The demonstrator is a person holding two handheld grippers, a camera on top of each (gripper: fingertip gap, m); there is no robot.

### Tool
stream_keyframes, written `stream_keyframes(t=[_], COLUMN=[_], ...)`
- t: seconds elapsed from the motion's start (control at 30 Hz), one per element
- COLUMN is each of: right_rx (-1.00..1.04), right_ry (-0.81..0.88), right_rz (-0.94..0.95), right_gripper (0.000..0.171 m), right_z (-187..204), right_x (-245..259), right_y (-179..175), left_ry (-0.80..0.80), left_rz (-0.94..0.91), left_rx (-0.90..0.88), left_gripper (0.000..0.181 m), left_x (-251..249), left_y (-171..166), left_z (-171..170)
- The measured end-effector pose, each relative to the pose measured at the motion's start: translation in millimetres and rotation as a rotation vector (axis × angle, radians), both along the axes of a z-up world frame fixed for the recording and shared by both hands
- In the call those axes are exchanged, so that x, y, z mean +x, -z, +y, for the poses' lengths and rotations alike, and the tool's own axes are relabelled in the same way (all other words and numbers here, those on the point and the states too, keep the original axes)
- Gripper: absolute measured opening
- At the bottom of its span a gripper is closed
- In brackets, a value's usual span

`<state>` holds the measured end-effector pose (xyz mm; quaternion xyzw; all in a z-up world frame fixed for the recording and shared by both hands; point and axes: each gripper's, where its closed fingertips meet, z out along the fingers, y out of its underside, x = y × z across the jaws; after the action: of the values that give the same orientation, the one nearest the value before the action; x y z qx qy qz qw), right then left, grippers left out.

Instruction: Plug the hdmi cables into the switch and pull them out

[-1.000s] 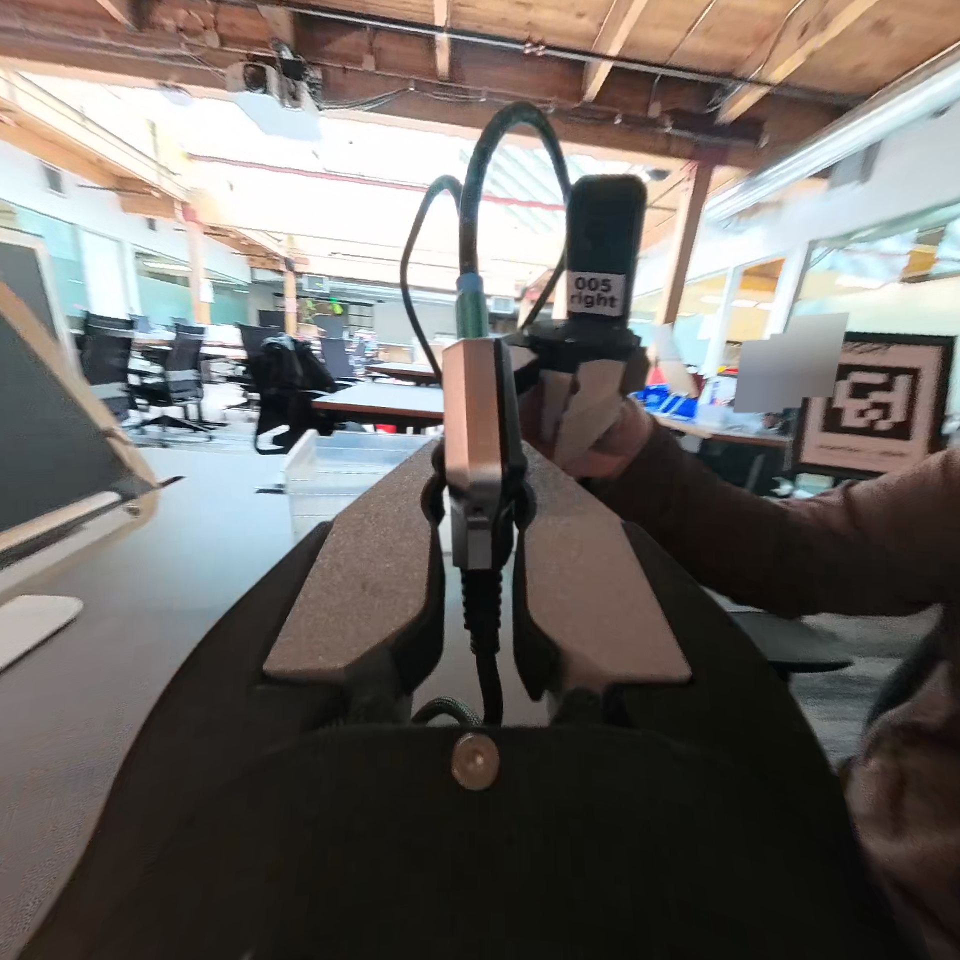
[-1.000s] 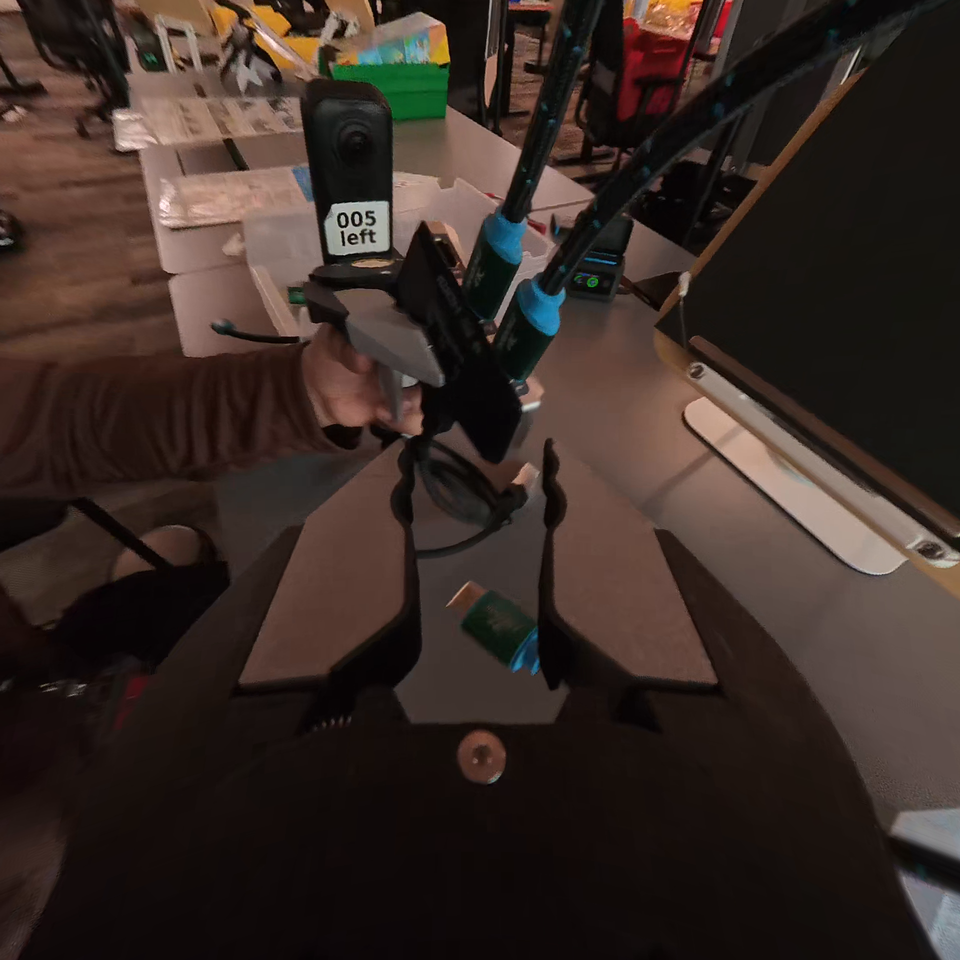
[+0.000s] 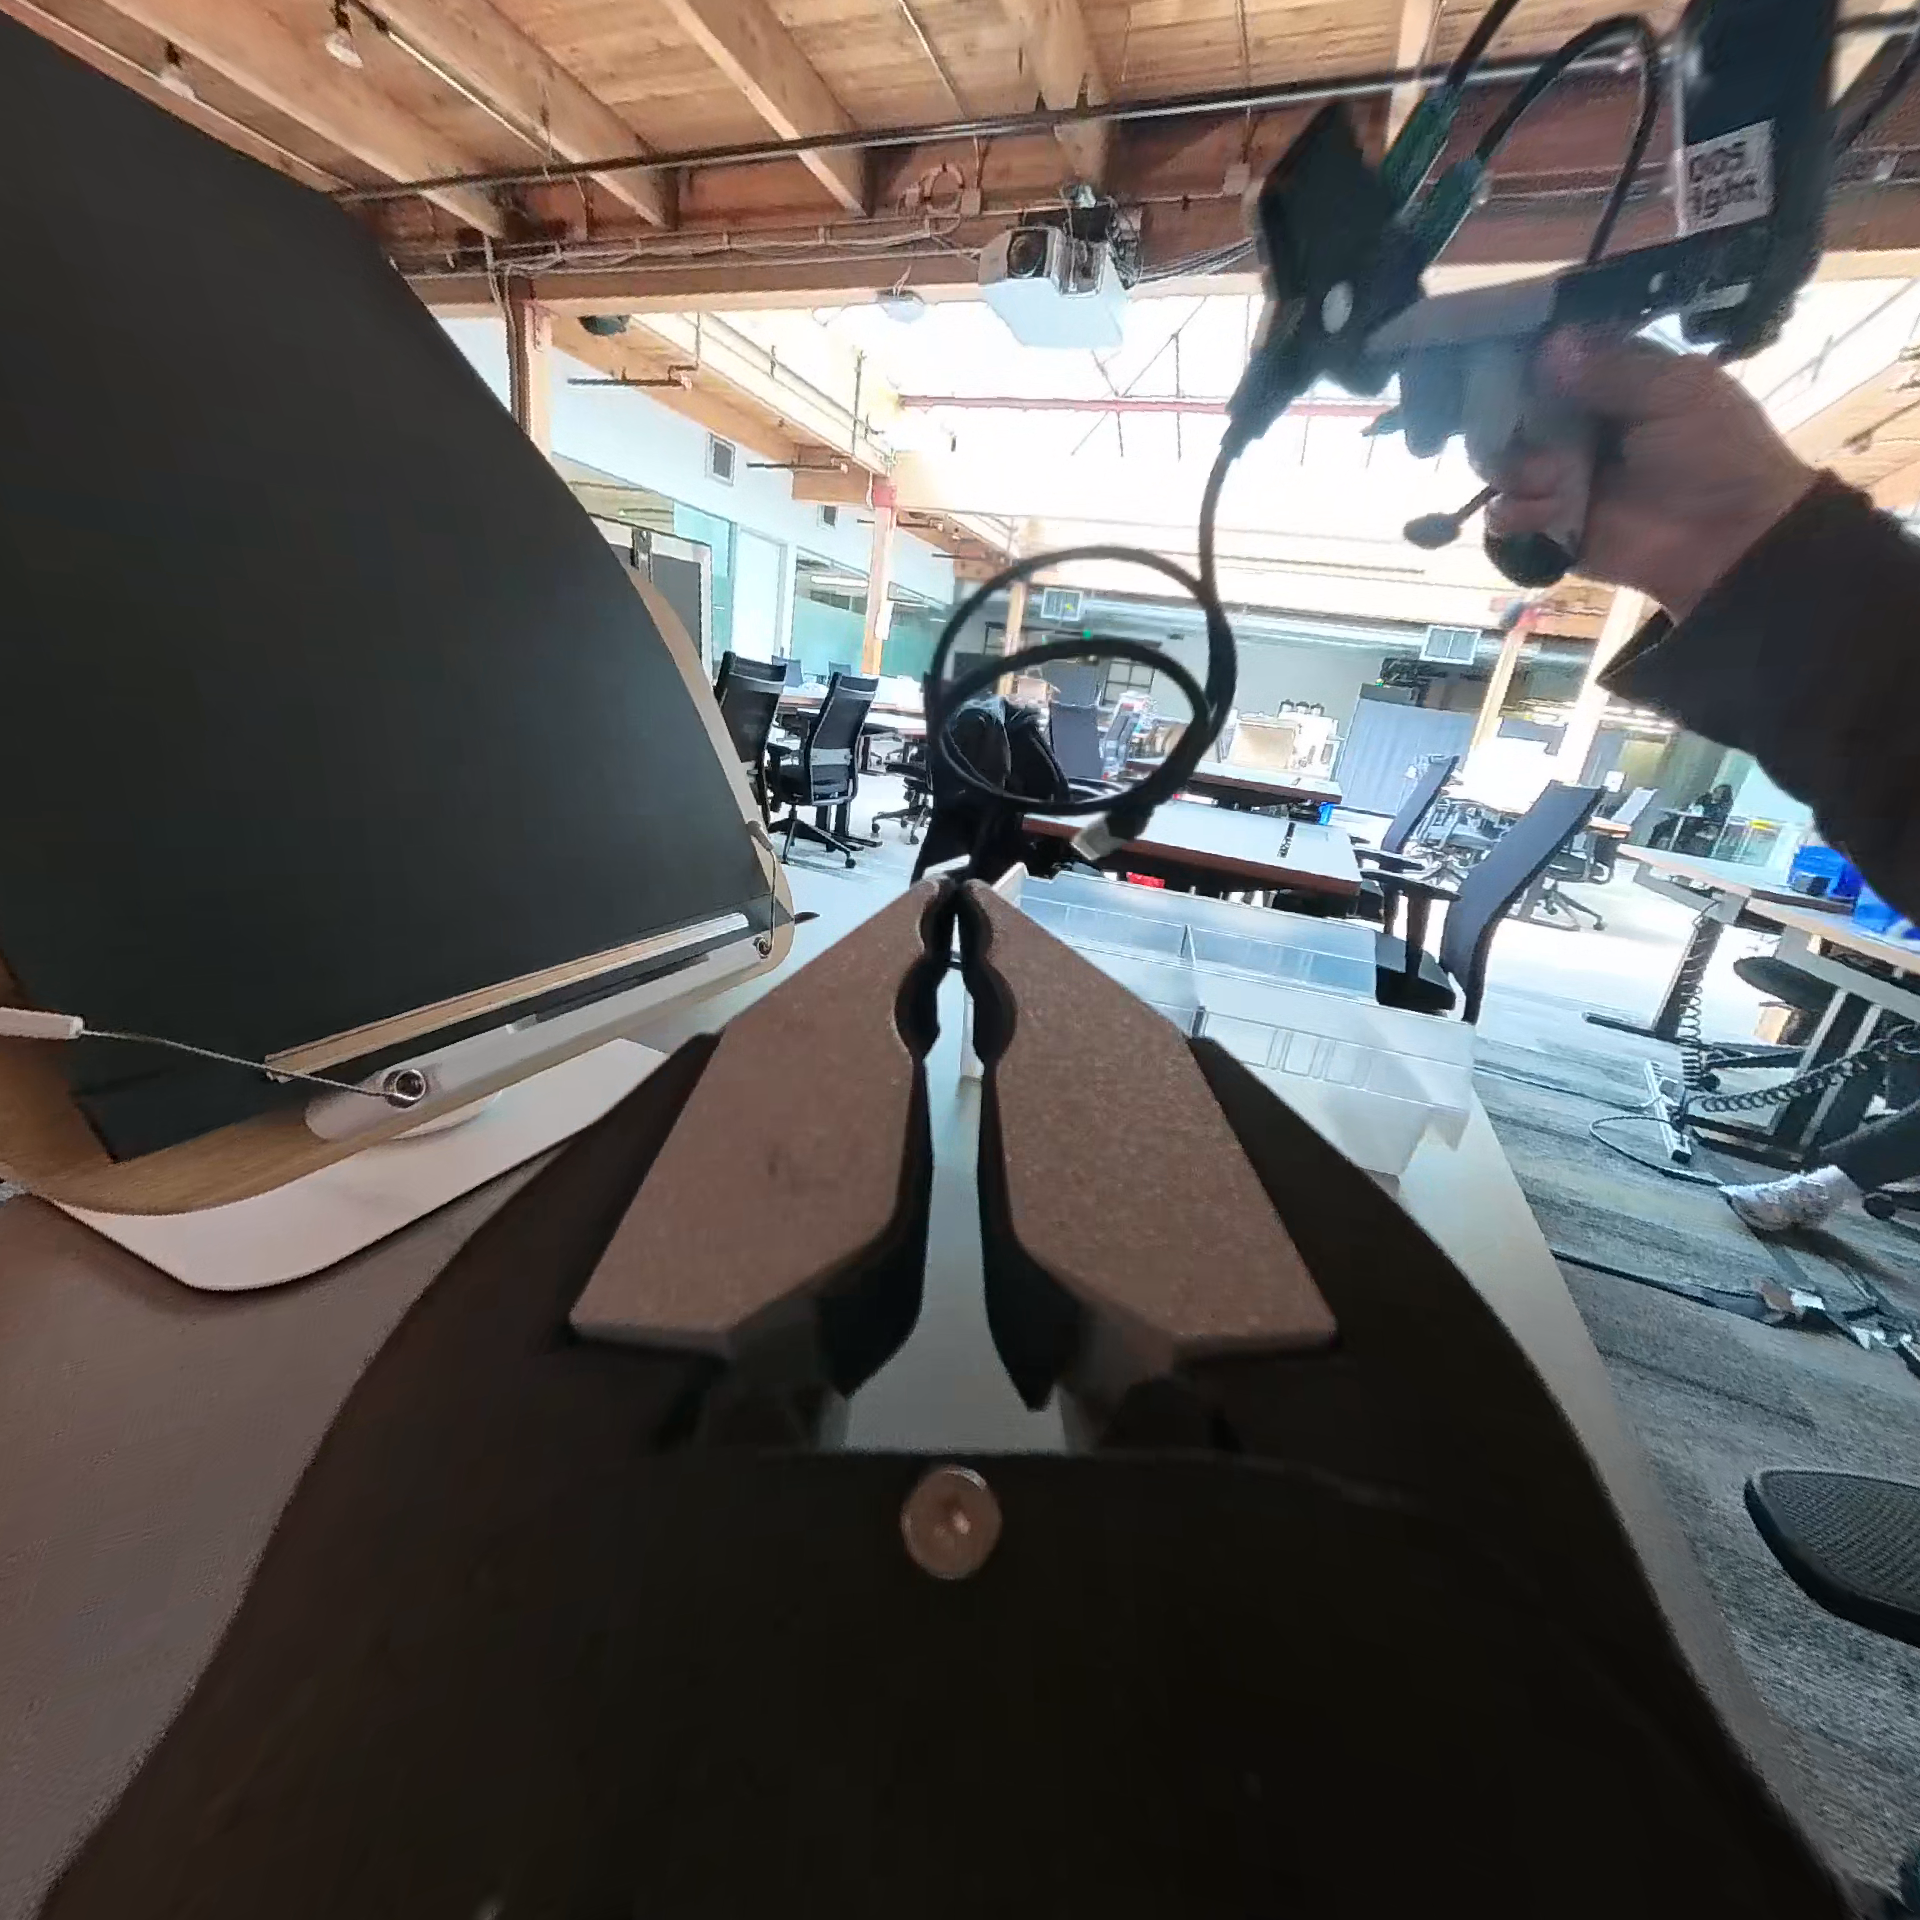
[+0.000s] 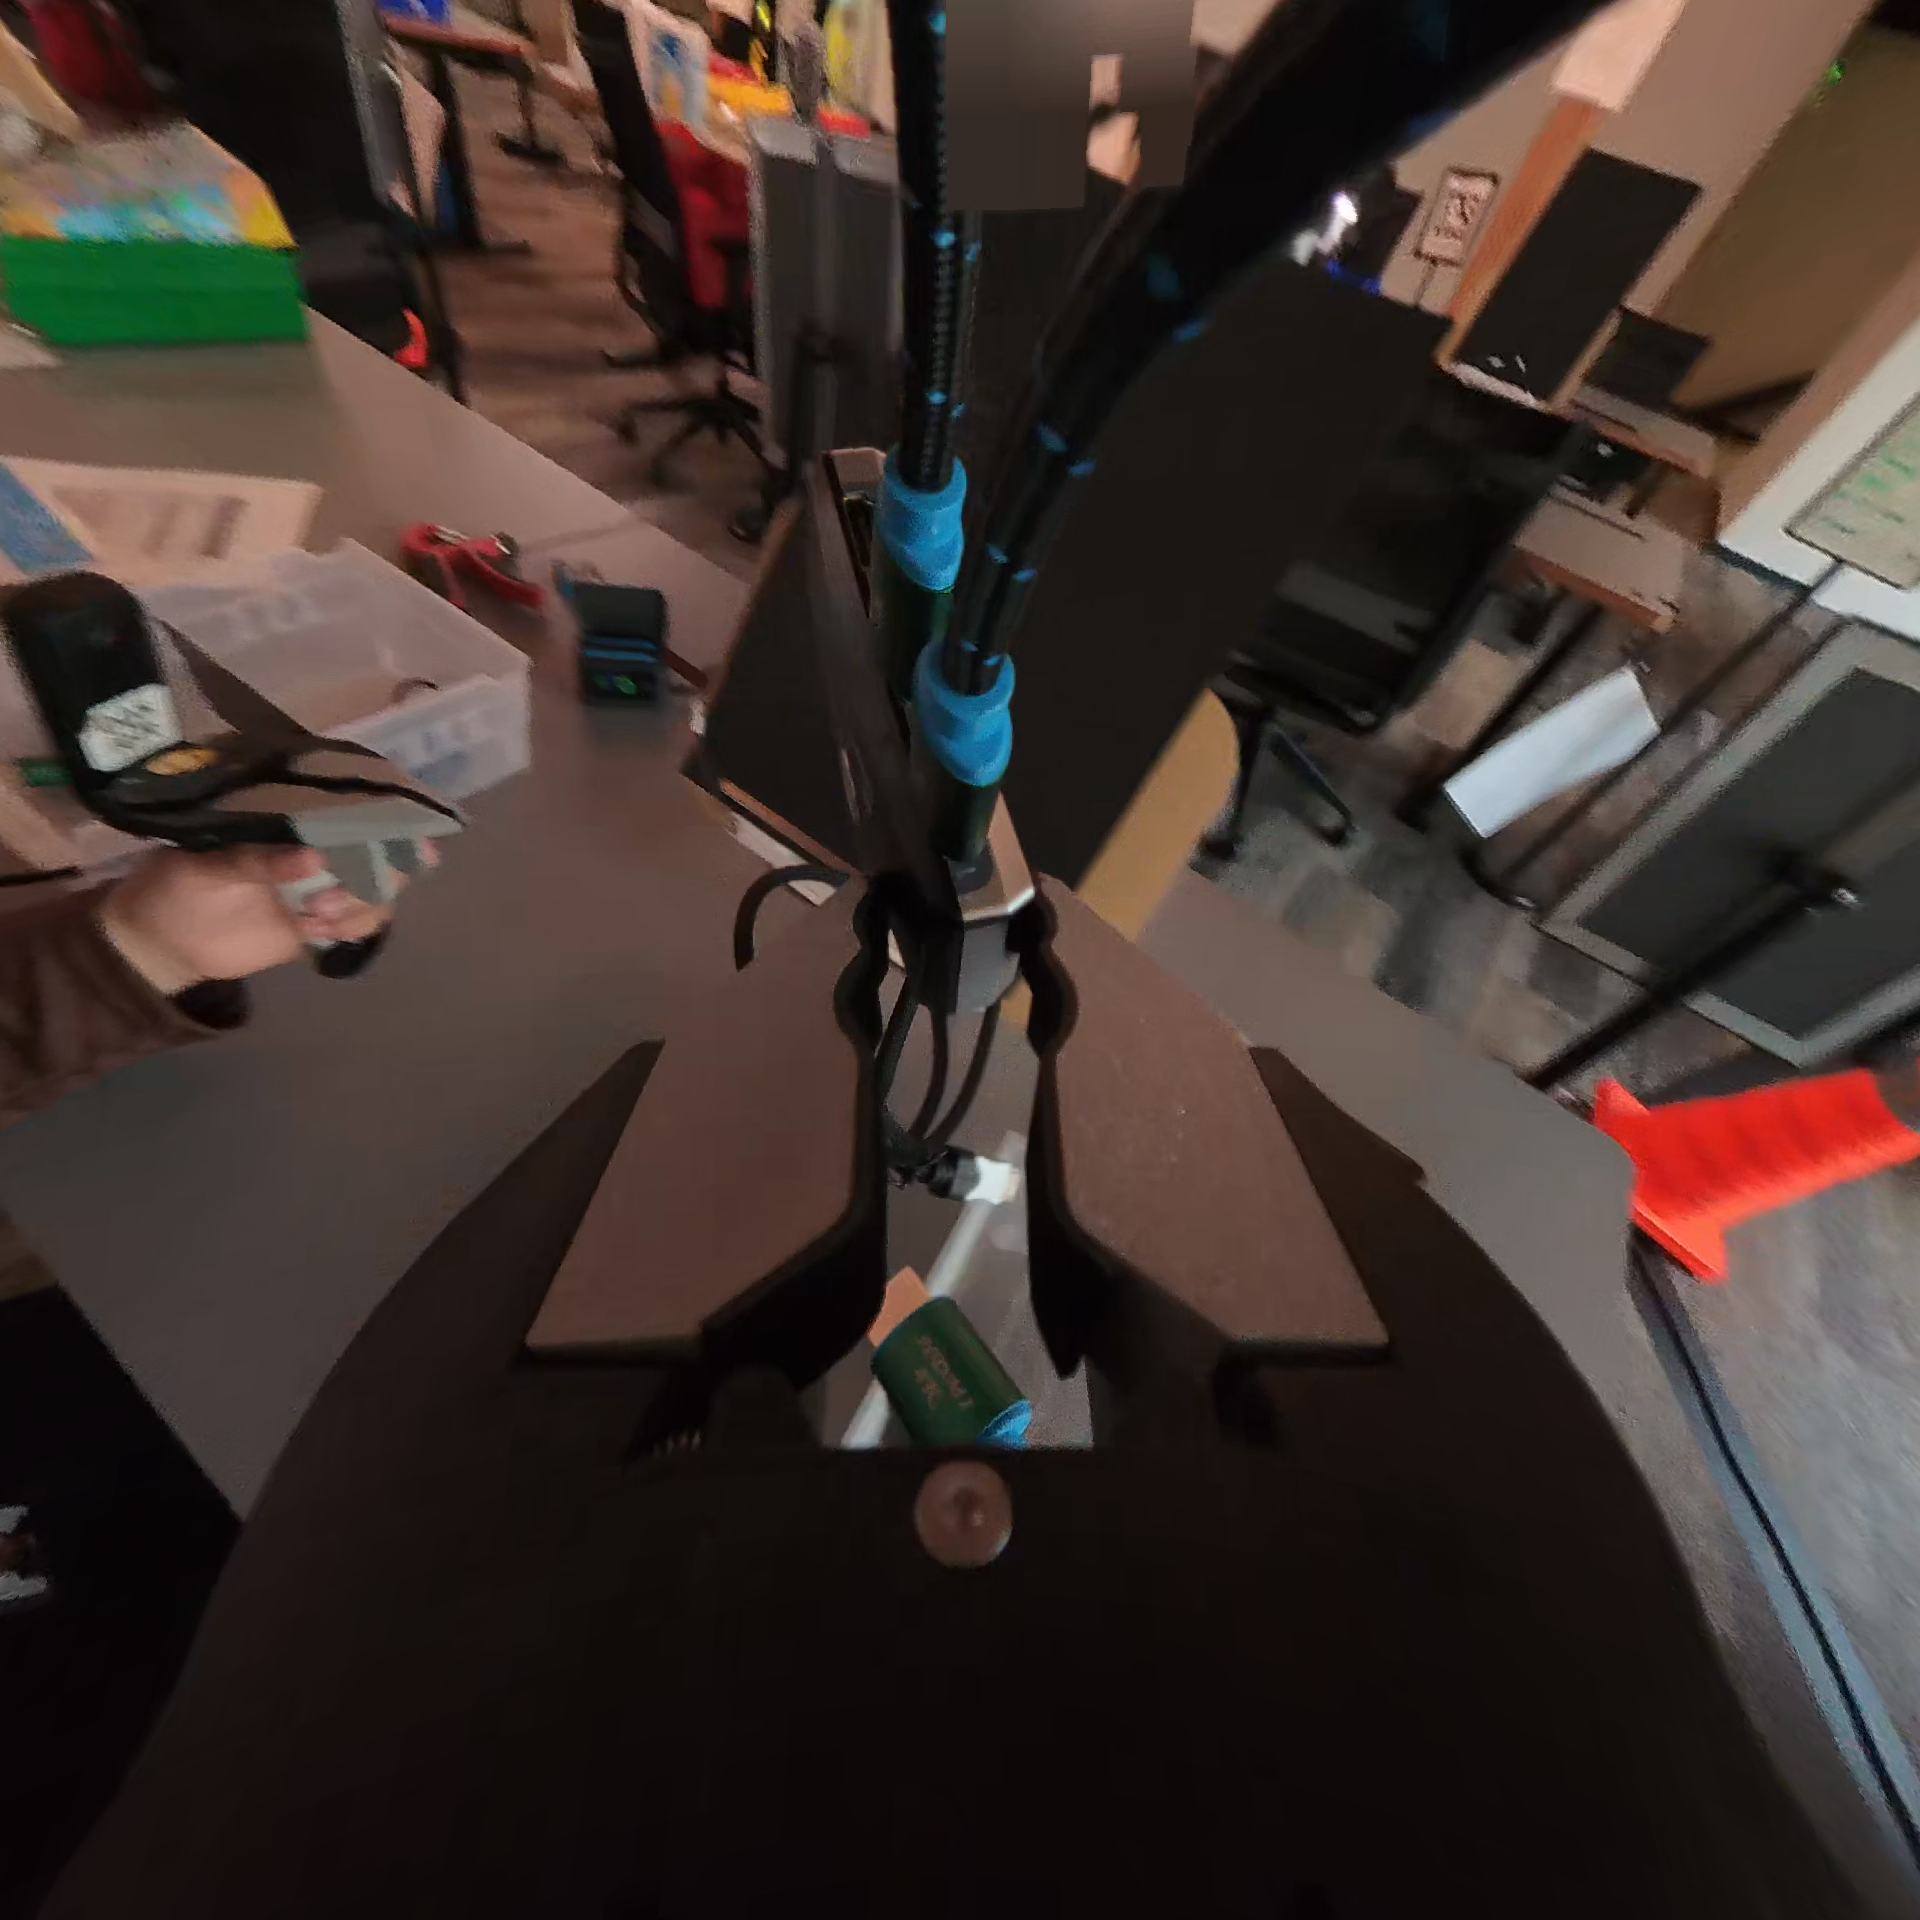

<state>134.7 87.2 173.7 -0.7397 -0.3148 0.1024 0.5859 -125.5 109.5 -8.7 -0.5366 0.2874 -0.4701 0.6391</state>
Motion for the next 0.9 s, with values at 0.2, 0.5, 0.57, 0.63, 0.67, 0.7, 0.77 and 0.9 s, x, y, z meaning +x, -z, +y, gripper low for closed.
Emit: stream_keyframes(t=[0.2, 0.5, 0.57, 0.63, 0.67, 0.7, 0.77, 0.9], right_rx=[-0.158, -0.765, -0.916, -0.949, -0.972, -1.009, -1.095, -1.232], right_ry=[0.12, 0.133, 0.175, 0.17, 0.177, 0.199, 0.274, 0.348], right_rz=[-0.177, -0.249, -0.215, -0.123, -0.079, -0.049, -0.013, -0.273], right_gripper=[0.022, 0.023, 0.026, 0.029, 0.03, 0.03, 0.027, 0.017], right_z=[39.6, 76.7, 80.4, 86.9, 87.7, 86.5, 82.5, 58.4], right_x=[65.5, 91.5, 96.0, 97.8, 100.4, 105.1, 116.8, 135.6], right_y=[74.2, 273.1, 298.8, 306.8, 311.3, 318.2, 334.3, 356.4], left_ry=[-0.006, 0.032, 0.039, 0.039, 0.037, 0.039, 0.052, 0.055], left_rz=[0.037, 0.126, 0.144, 0.162, 0.164, 0.162, 0.155, 0.191], left_rx=[-0.034, -0.025, -0.025, -0.029, -0.032, -0.036, -0.048, -0.037], left_gripper=[0.0, 0.0, 0.0, 0.0, 0.0, 0.0, 0.0, 0.0], left_x=[5.8, 26.8, 29.9, 31.1, 31.0, 30.9, 31.9, 36.1], left_y=[9.5, 26.4, 30.4, 34.2, 35.0, 35.1, 35.5, 41.8], left_z=[4.4, -3.2, -3.9, -2.8, -2.2, -1.9, -2.4, -4.2])
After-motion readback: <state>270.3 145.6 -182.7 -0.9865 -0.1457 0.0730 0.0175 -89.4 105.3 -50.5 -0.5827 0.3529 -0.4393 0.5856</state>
